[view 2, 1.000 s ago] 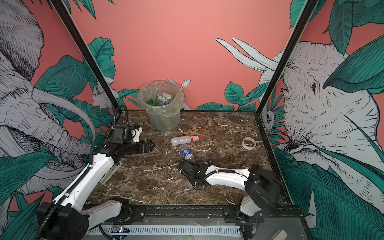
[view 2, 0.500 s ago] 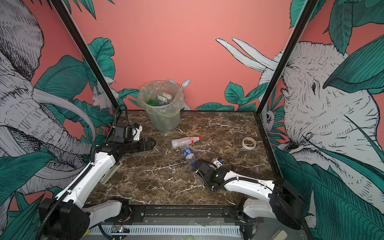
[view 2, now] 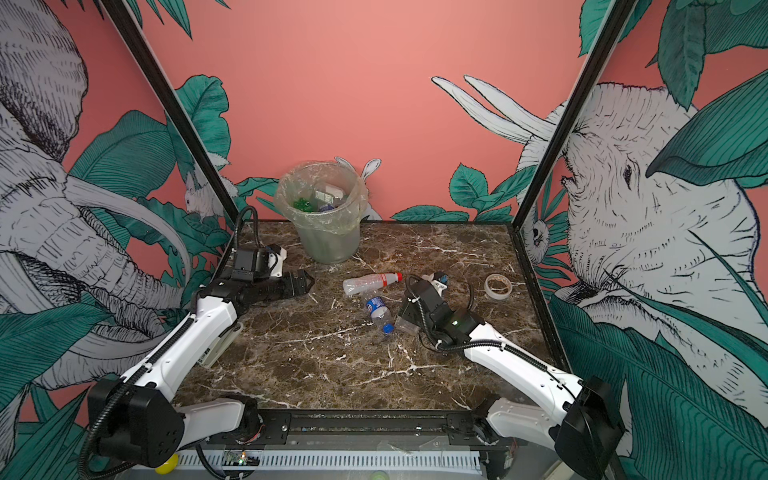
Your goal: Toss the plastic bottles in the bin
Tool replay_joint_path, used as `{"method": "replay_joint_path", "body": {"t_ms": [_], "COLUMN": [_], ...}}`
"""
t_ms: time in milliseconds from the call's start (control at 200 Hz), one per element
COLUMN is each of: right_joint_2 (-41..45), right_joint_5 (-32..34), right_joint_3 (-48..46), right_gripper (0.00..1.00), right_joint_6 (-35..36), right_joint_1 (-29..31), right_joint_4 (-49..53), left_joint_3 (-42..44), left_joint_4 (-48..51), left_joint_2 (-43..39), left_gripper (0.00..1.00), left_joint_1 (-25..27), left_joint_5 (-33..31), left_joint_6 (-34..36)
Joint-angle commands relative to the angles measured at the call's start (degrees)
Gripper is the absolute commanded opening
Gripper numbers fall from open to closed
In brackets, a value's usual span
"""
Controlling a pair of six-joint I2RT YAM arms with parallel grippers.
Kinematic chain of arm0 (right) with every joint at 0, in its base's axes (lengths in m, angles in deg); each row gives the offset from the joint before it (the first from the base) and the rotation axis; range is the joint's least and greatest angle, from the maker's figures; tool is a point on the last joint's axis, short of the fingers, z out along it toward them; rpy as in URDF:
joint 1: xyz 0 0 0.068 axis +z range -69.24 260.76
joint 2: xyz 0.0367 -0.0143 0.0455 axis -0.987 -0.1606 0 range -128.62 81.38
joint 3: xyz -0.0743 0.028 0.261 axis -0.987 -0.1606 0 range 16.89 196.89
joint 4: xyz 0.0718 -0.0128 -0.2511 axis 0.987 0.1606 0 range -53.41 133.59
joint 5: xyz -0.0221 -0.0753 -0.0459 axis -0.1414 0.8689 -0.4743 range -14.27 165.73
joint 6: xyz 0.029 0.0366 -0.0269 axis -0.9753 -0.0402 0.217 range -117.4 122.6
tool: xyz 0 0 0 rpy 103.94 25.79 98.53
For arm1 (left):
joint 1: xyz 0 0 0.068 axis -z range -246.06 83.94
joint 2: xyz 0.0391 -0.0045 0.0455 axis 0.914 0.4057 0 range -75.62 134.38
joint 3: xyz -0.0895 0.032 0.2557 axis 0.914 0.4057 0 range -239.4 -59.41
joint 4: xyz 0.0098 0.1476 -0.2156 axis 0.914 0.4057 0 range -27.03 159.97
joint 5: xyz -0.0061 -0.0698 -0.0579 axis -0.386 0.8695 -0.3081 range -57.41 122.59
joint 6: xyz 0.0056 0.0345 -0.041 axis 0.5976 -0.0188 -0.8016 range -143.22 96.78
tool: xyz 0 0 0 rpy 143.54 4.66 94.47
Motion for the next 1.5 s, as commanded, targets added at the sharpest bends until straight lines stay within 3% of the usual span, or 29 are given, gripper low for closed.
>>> {"method": "replay_joint_path", "body": {"t_ms": [0,230,350,495,700,805,910,1350,1495], "right_joint_2": [0.21,-6.31,-9.24,-13.46,-18.09,-20.83,-22.45,-37.67,-34.94], "right_joint_5": [-0.14,-5.24,-11.06,-12.14,-13.07,-13.0,-13.53,-22.61,-22.22], "right_joint_3": [5.4,18.49,20.21,22.76,25.37,28.61,30.87,53.85,48.73], "right_gripper": [0.61,0.62,0.6,0.6,0.6,0.6,0.59,0.59,0.59], "right_joint_6": [8.75,14.13,14.92,16.83,14.97,12.95,11.45,10.02,10.39], "right_joint_1": [-0.46,-1.45,-1.48,-1.52,-1.62,-1.81,-2.79,-7.67,-8.31], "right_joint_4": [-1.46,1.79,-2.66,-5.14,-12.29,-13.57,-18.69,-15.02,-17.71], "left_joint_3": [-3.56,-5.41,-5.26,-4.77,-5.1,-2.56,-1.18,-4.56,-4.25], "left_joint_4": [0.77,-2.2,-2.92,-3.83,0.55,-0.59,-3.35,0.03,0.87], "left_joint_2": [-0.91,0.65,1.54,0.94,-0.51,-1.53,0.2,1.15,0.9], "left_gripper": [0.99,0.99,0.99,0.99,0.99,0.99,0.99,0.99,0.99], "left_joint_1": [-0.05,-0.23,-0.36,-0.33,-0.33,-0.32,-0.31,-0.49,-0.75], "left_joint_5": [-5.42,-7.59,-5.9,-3.86,-4.15,-5.59,0.27,-2.66,-3.28], "left_joint_6": [2.47,3.42,1.86,0.74,4.32,1.41,-2.69,0.43,0.55]}}
